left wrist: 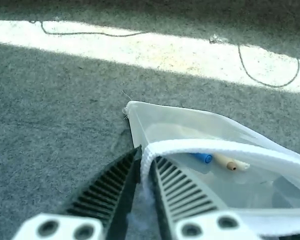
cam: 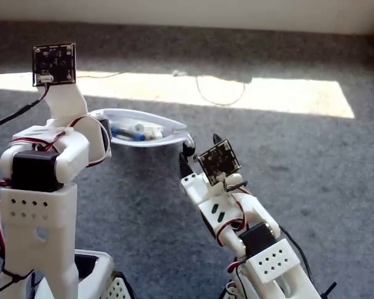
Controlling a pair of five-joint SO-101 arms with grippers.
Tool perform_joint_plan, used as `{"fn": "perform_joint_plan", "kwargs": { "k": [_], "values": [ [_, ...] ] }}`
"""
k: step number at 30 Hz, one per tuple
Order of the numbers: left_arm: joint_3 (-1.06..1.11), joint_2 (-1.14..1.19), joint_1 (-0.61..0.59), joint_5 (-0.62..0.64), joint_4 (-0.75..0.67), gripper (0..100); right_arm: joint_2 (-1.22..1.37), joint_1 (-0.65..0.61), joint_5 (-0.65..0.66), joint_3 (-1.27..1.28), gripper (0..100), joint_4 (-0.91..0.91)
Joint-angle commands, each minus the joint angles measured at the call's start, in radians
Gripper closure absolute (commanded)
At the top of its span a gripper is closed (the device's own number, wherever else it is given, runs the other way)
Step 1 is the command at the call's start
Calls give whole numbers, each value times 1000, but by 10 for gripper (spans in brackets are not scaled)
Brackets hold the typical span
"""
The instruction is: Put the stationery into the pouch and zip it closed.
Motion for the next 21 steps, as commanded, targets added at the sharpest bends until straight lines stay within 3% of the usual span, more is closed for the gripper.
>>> {"fn": "perform_joint_plan", "kwargs": {
  "k": [1, 18, 21],
  "values": [
    [-19, -7, -2, 5, -12, 993, -16, 8, 5, -8, 787, -31],
    [-16, -7, -2, 5, -12, 993, -24, 8, 14, -12, 933, -31],
    [-16, -7, -2, 5, -12, 993, -24, 7, 68, -15, 967, -31]
  ]
}}
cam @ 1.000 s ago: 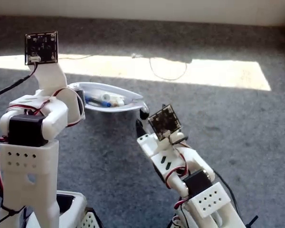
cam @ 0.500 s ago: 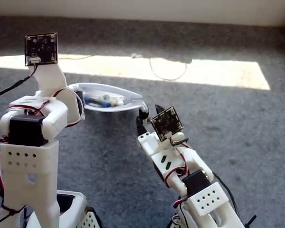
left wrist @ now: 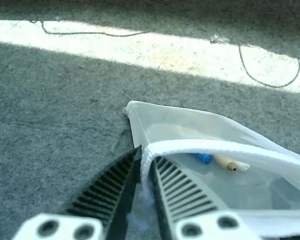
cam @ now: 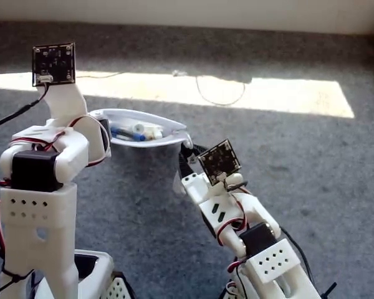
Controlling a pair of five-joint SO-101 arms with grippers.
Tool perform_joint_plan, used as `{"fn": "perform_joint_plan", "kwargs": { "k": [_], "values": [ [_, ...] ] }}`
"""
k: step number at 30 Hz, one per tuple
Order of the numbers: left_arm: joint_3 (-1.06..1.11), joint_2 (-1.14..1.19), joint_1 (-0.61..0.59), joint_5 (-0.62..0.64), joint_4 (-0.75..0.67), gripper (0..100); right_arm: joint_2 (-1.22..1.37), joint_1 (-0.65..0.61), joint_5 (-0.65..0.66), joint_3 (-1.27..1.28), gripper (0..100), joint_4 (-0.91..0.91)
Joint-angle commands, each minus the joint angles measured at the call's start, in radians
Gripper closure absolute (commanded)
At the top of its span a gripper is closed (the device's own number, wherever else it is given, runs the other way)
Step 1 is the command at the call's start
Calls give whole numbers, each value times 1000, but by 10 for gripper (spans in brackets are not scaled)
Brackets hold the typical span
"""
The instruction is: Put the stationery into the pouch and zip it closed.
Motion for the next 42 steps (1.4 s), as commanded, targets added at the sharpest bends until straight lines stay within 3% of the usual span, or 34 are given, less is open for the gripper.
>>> {"fn": "perform_joint_plan", "kwargs": {
  "k": [1, 9, 19, 31, 37, 42],
  "values": [
    [-16, -7, -2, 5, -12, 993, -22, 4, 63, -15, 977, -31],
    [-16, -5, -2, 5, -12, 993, -59, 4, 72, -12, 991, -24],
    [-16, -5, -2, 3, -12, 993, -478, -42, 72, 28, 991, 200],
    [-15, -5, -2, 3, -12, 993, -509, -68, 63, 113, 889, 168],
    [-15, -5, -2, 3, -12, 993, -509, -62, -25, 145, 821, 107],
    [-15, -5, -2, 3, -12, 993, -509, -62, -23, 145, 820, 101]
  ]
}}
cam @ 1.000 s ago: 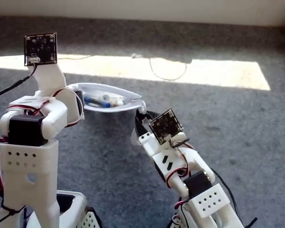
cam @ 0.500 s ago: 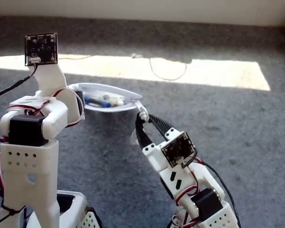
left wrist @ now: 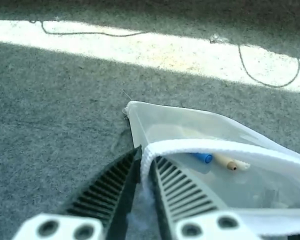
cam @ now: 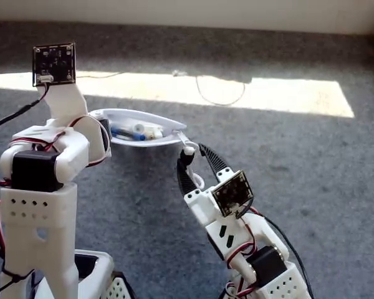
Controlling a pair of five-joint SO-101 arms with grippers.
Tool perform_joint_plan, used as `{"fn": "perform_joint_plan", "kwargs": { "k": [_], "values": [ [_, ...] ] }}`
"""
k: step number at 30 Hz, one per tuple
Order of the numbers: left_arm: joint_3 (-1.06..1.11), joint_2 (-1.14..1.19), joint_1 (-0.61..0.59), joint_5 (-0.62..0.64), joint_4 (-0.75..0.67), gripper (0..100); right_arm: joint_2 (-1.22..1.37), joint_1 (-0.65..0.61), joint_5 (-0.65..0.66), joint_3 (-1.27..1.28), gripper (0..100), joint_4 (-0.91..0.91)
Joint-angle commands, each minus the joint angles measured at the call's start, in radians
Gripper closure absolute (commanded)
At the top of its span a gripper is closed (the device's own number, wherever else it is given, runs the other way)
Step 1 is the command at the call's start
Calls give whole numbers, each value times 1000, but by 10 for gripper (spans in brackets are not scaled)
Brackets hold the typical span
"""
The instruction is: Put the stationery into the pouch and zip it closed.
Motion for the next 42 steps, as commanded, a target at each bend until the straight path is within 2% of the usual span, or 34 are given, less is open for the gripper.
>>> {"fn": "perform_joint_plan", "kwargs": {
  "k": [1, 6, 14, 17, 24, 28, 38, 42],
  "values": [
    [-15, -5, -1, 3, -12, 993, -13, -5, -9, -10, 821, -54],
    [-15, -5, -1, 3, -12, 993, 30, -5, -8, -12, 822, -119],
    [-2, -5, -1, 3, -12, 993, 272, 7, -9, -22, 835, -182],
    [18, -5, -1, 3, -32, 993, 272, 16, -8, -22, 868, -180],
    [30, -5, -1, 3, -49, 993, 147, 22, -12, -21, 870, -116],
    [27, -5, -1, 3, -49, 993, 85, 22, -12, -21, 830, -107],
    [27, -5, -1, 3, -49, 993, 199, 4, -12, -48, 822, -179],
    [30, -7, -1, 3, -48, 993, 260, 5, -12, -79, 850, -203]
  ]
}}
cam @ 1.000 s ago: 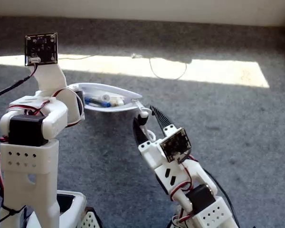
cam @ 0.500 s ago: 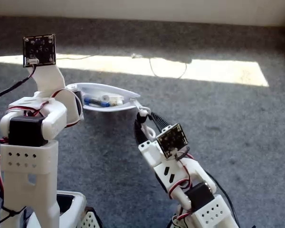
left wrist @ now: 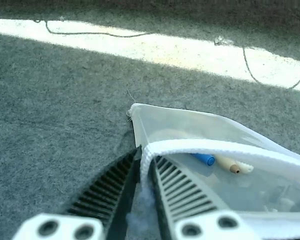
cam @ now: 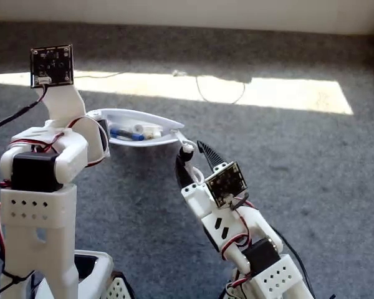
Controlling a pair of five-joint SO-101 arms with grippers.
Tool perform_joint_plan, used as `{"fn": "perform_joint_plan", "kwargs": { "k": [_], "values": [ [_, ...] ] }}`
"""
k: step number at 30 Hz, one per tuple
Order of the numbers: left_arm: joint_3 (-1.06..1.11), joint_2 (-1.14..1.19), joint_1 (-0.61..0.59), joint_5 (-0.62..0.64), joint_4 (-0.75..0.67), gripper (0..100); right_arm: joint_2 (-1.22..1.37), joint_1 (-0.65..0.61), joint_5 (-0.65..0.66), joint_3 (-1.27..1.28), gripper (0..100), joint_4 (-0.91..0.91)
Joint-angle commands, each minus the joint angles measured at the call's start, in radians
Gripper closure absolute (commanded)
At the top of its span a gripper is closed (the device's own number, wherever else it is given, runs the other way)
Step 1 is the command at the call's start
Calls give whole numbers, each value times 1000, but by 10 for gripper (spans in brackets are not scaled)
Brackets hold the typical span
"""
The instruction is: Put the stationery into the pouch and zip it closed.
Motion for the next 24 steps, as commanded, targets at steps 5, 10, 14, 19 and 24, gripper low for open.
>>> {"fn": "perform_joint_plan", "kwargs": {
  "k": [5, 10, 14, 19, 24],
  "values": [
    [-5, -4, -1, 3, -21, 993, 31, -8, -12, -101, 856, -35],
    [-5, -4, -1, 3, -21, 993, -2, -8, -12, -101, 856, -35],
    [-5, -4, -1, 3, -21, 993, -33, -8, -12, -101, 856, -33],
    [-5, -4, -1, 3, -21, 993, -50, -8, -12, -101, 856, -33],
    [-5, -4, -1, 3, -21, 993, -50, -8, -12, -101, 858, -33]
  ]
}}
